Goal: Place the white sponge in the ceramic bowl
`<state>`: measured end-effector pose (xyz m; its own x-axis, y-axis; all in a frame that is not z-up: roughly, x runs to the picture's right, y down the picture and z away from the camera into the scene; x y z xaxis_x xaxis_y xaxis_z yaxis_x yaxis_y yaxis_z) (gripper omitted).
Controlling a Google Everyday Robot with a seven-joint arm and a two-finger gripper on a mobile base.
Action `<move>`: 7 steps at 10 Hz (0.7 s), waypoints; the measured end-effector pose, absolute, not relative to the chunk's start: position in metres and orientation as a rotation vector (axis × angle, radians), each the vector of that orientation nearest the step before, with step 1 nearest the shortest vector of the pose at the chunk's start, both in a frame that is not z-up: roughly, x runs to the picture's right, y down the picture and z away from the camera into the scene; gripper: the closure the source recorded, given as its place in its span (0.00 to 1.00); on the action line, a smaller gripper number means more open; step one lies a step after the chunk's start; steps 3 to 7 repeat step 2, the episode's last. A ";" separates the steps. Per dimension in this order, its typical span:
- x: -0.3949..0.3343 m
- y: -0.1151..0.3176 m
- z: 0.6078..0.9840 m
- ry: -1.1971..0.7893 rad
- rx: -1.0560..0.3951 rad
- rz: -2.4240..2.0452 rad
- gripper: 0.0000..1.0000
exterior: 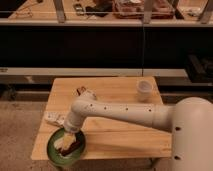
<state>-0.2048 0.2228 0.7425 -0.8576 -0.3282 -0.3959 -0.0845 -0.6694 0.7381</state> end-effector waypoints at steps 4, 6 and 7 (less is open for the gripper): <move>-0.188 0.202 0.749 -1.109 0.724 -2.538 0.20; -0.188 0.202 0.749 -1.109 0.724 -2.538 0.20; -0.188 0.202 0.749 -1.109 0.724 -2.538 0.20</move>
